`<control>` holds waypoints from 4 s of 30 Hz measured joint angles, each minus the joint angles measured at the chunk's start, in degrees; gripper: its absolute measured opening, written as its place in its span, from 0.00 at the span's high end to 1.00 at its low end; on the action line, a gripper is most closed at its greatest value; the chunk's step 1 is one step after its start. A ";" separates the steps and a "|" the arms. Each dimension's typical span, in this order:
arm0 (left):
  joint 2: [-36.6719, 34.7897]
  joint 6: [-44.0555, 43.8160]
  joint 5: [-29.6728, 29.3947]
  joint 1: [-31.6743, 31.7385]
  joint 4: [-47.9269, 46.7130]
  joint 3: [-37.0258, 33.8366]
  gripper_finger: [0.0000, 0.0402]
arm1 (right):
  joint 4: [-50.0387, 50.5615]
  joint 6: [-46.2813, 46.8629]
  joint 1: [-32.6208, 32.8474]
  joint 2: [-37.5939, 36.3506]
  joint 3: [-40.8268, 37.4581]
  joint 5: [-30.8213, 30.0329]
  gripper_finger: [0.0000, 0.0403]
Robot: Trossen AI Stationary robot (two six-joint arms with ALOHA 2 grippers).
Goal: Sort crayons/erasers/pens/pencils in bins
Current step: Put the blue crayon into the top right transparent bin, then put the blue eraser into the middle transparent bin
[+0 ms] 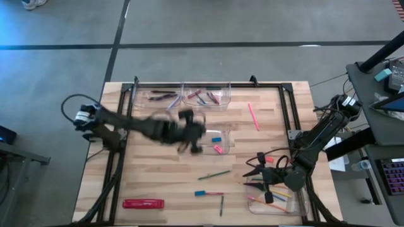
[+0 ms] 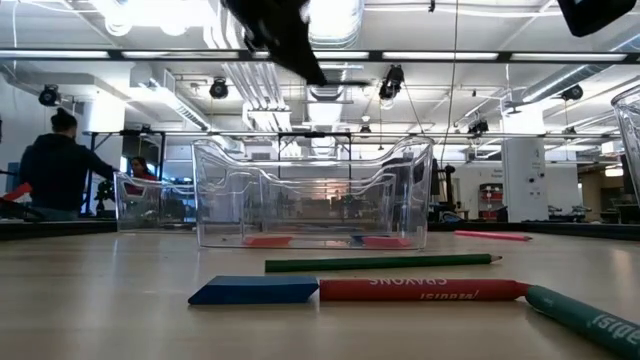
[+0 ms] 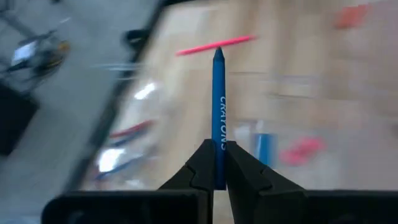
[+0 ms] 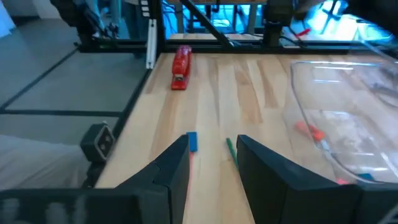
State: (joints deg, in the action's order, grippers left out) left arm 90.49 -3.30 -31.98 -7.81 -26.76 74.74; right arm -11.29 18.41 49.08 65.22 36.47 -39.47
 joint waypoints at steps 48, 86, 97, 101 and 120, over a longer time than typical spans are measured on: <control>3.99 2.79 -9.45 -31.17 39.32 -14.68 0.69 | -3.19 1.15 -2.99 2.50 1.66 -4.22 0.69; 22.11 -10.44 15.35 -23.70 38.04 -14.20 0.69 | -5.67 -4.04 -3.86 7.66 3.56 -5.69 0.69; 21.86 -17.44 15.64 -25.15 33.59 -14.39 0.69 | -5.68 -3.33 -3.85 7.66 3.56 -5.63 0.69; 21.86 -18.55 16.94 -26.50 33.43 -14.47 0.69 | -5.68 -3.32 -3.87 7.66 3.56 -5.63 0.69; 19.83 -21.68 15.43 -27.32 24.48 -13.85 0.97 | -5.64 -3.43 -3.85 7.64 3.54 -5.65 0.69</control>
State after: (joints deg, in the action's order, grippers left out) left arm 110.32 -24.98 -16.55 -35.12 -2.28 60.89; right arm -16.93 14.98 45.23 72.86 40.01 -45.12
